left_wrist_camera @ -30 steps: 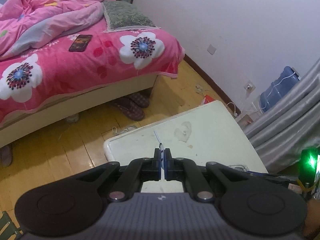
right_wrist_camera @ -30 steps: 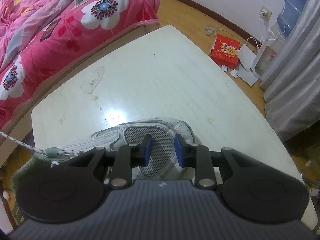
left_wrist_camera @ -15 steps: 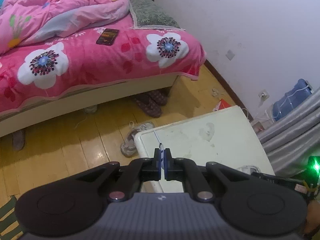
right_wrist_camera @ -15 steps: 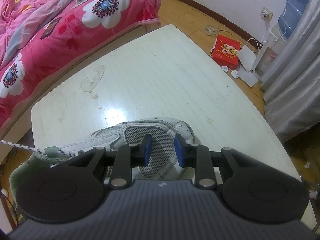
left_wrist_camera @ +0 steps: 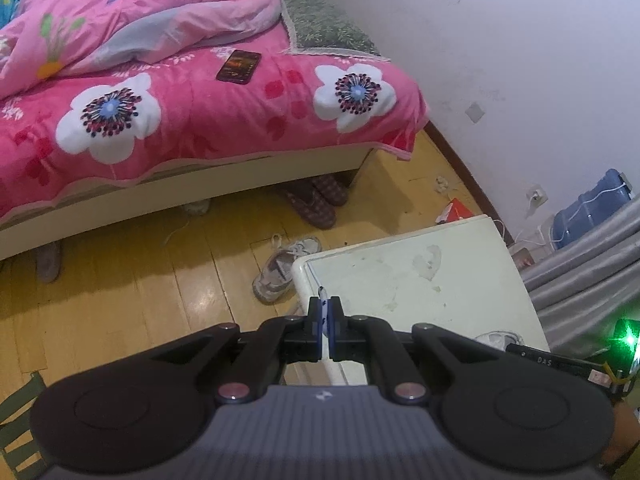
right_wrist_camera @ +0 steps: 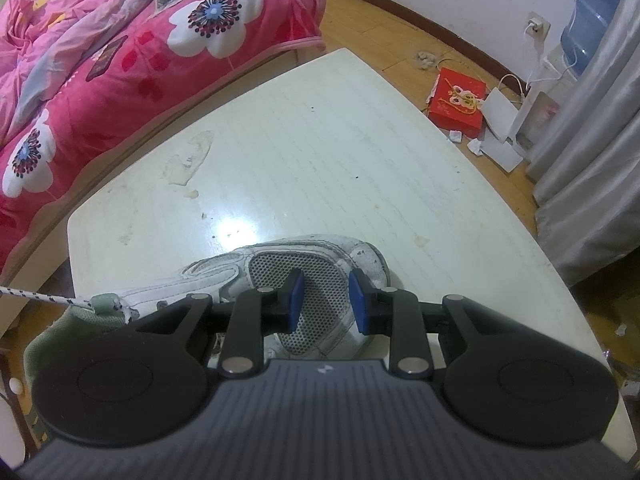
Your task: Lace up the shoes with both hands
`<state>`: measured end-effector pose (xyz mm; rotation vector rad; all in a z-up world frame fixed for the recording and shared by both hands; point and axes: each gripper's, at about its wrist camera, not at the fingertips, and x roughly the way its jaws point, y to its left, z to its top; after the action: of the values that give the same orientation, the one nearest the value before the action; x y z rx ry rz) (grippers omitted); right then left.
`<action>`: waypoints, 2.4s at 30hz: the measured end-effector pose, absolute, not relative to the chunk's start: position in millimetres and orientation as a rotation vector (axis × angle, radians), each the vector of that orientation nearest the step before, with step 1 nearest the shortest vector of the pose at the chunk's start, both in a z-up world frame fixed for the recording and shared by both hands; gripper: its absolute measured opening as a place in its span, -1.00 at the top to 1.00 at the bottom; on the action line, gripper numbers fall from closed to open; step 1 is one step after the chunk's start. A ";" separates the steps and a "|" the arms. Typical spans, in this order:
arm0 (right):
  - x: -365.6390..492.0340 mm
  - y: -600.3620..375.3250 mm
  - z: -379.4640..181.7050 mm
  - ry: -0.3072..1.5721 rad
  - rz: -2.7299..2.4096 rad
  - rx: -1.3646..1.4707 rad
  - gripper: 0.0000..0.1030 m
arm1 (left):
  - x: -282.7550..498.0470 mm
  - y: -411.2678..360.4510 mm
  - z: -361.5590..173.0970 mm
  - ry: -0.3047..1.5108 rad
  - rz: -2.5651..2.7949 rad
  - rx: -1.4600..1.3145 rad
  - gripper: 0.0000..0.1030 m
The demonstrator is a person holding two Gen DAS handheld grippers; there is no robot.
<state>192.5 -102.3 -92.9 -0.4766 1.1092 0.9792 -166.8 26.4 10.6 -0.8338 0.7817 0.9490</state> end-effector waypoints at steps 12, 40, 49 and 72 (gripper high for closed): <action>196.7 -99.7 -93.2 1.137 0.986 -0.472 0.53 | -175.6 29.4 24.1 0.823 1.027 -0.742 0.95; 204.5 -101.5 -92.4 1.156 0.997 -0.464 0.53 | -190.3 34.2 33.0 0.922 1.138 -0.646 0.62; 211.0 -141.1 -65.1 1.209 1.032 -0.209 0.19 | -160.8 28.1 59.4 0.962 1.014 -0.594 0.47; 108.4 -136.7 -60.4 1.339 0.960 -0.268 0.99 | -0.3 -40.0 -74.1 1.221 0.003 0.076 0.49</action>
<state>108.4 -136.7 -60.4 -0.2679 1.3391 0.9604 -0.3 -40.0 -74.1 0.0762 1.2207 0.0035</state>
